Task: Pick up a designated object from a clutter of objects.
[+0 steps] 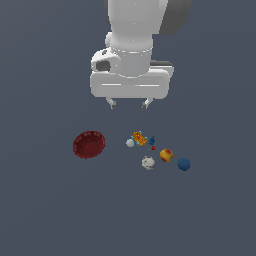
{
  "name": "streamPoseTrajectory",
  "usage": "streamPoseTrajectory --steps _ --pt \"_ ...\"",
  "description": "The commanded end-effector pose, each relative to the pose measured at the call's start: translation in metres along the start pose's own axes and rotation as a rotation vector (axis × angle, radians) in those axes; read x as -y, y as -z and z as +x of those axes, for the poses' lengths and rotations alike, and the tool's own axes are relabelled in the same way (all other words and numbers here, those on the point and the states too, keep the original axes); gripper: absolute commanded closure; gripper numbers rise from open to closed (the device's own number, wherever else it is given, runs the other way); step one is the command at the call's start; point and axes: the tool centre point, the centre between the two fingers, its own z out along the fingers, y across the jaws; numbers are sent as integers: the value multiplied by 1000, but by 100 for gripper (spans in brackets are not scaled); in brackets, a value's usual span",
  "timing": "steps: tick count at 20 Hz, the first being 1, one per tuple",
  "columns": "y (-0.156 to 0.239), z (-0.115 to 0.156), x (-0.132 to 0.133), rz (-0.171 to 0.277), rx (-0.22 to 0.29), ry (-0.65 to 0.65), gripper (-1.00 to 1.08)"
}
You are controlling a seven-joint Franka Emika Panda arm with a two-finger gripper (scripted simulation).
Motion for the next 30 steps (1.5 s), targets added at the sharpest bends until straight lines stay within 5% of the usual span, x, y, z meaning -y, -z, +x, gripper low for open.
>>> streamPoseTrajectory --steps 1,16,30 --pt "0 0 0 0 0 0 -20" --pt "-7 -3 2 12 22 -18 -20" --pt "-48 6 -19 -72 57 -183 -20"
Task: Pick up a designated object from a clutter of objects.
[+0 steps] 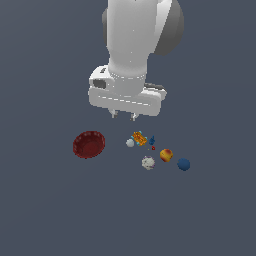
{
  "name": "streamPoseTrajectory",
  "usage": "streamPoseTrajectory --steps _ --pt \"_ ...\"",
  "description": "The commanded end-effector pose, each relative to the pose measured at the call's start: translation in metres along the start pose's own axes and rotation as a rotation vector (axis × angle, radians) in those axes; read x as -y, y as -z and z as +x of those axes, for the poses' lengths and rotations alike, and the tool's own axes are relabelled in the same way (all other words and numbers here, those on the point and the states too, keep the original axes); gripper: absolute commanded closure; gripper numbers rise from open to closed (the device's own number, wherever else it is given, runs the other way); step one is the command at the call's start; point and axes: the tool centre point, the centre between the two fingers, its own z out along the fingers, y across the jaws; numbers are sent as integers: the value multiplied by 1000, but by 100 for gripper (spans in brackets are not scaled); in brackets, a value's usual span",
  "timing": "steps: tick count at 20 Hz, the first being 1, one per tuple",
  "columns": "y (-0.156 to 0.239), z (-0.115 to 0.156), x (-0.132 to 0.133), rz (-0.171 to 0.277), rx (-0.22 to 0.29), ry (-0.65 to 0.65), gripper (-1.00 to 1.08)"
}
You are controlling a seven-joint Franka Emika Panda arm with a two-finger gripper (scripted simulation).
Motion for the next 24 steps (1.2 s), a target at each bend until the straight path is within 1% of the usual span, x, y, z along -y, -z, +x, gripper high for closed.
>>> streamPoseTrajectory --steps 1,13,24 --pt "-12 4 -5 -24 8 -46 -20" --pt "-76 19 -30 -164 25 -284 -20" --pt "-135 27 -54 -296 5 -482 -20"
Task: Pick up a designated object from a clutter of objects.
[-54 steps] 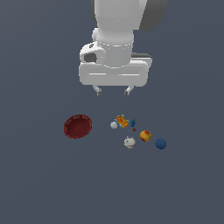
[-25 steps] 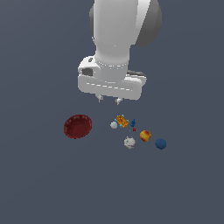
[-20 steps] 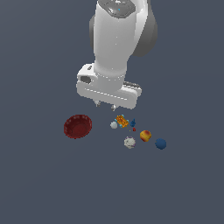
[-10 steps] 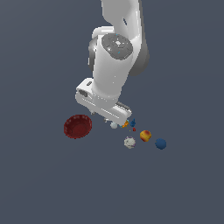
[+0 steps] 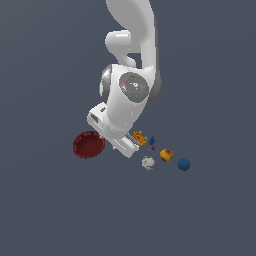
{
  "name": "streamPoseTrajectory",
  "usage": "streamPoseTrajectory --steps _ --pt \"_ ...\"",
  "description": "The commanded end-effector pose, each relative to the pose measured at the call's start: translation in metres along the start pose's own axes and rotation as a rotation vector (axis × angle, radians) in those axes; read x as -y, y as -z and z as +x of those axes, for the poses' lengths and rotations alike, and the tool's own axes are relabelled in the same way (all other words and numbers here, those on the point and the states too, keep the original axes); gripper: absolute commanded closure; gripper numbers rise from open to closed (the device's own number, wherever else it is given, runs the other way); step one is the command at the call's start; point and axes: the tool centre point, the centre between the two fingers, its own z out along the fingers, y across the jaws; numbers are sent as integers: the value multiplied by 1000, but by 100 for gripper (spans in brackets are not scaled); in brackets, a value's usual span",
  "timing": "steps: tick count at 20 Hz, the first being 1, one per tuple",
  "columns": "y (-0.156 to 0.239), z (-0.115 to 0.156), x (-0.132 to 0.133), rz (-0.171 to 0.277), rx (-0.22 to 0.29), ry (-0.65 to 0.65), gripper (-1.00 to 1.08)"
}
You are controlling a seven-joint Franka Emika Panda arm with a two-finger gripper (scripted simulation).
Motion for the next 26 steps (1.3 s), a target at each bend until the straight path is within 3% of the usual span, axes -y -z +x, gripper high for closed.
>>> streamPoseTrajectory --steps 1,16,26 --pt "-14 3 -1 -28 -9 -45 -20" --pt "-96 14 -7 -177 -93 -286 -20" --pt "-129 16 -12 -228 -142 -375 -20"
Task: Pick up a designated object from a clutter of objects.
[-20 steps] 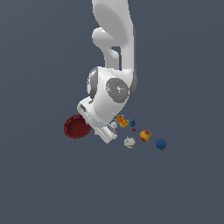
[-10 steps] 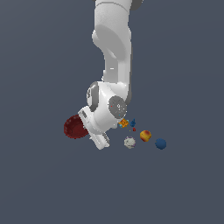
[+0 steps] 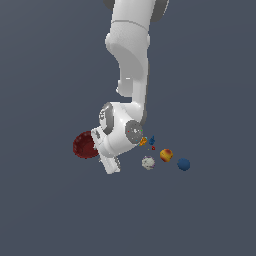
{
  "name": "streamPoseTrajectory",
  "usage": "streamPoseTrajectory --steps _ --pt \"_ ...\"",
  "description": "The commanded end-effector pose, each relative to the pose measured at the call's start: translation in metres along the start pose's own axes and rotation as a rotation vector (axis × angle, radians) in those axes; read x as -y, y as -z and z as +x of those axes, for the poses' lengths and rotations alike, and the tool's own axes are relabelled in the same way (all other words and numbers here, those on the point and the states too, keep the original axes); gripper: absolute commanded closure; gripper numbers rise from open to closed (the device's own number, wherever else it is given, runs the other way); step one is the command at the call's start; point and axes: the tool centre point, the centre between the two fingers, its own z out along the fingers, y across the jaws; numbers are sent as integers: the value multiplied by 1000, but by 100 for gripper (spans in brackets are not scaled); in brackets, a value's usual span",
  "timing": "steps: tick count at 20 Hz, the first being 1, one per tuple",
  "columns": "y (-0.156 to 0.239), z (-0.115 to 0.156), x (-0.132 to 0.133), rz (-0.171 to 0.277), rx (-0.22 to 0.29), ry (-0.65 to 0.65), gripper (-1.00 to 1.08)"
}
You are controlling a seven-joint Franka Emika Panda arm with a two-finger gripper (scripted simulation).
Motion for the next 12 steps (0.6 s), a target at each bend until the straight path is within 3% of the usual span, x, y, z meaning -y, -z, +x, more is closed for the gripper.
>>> streamPoseTrajectory --steps 1,12 --pt "-5 0 0 -7 -9 -16 -20" --pt "-17 -1 1 -13 -15 -26 -20"
